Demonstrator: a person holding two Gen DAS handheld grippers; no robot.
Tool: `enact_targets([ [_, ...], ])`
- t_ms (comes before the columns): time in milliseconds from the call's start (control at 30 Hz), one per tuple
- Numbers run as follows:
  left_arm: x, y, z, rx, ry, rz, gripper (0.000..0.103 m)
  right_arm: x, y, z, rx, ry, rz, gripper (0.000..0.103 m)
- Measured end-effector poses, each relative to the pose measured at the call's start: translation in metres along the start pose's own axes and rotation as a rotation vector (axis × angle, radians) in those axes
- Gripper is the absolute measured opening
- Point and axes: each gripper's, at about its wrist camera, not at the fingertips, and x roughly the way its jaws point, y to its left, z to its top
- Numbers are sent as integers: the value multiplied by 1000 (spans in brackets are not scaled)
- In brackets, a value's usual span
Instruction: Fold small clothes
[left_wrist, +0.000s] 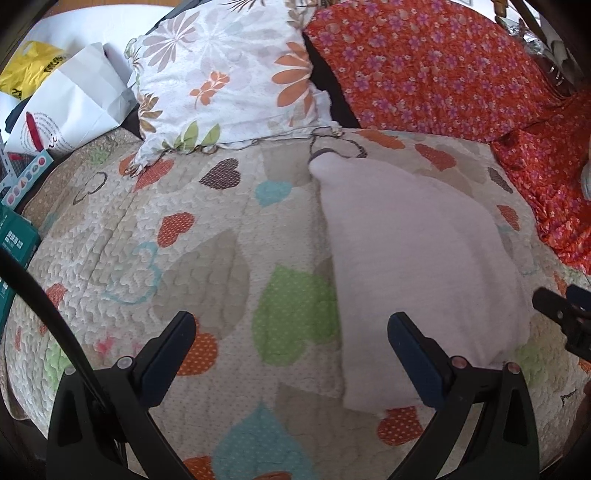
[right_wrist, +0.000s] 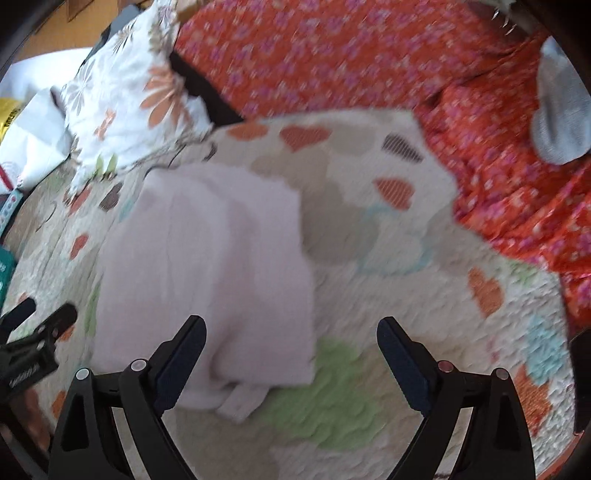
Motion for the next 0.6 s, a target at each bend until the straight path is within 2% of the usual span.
enact_targets([
  [167, 1, -8, -6, 37, 6, -10, 103, 18, 7, -7, -36, 56, 1, 96],
  [367, 6, -9, -8, 56, 18, -7, 103, 23, 22, -14, -103, 51, -61, 96],
  [600, 7, -6, -7, 42, 27, -25, 103, 24, 25, -16, -99, 62, -75, 96],
])
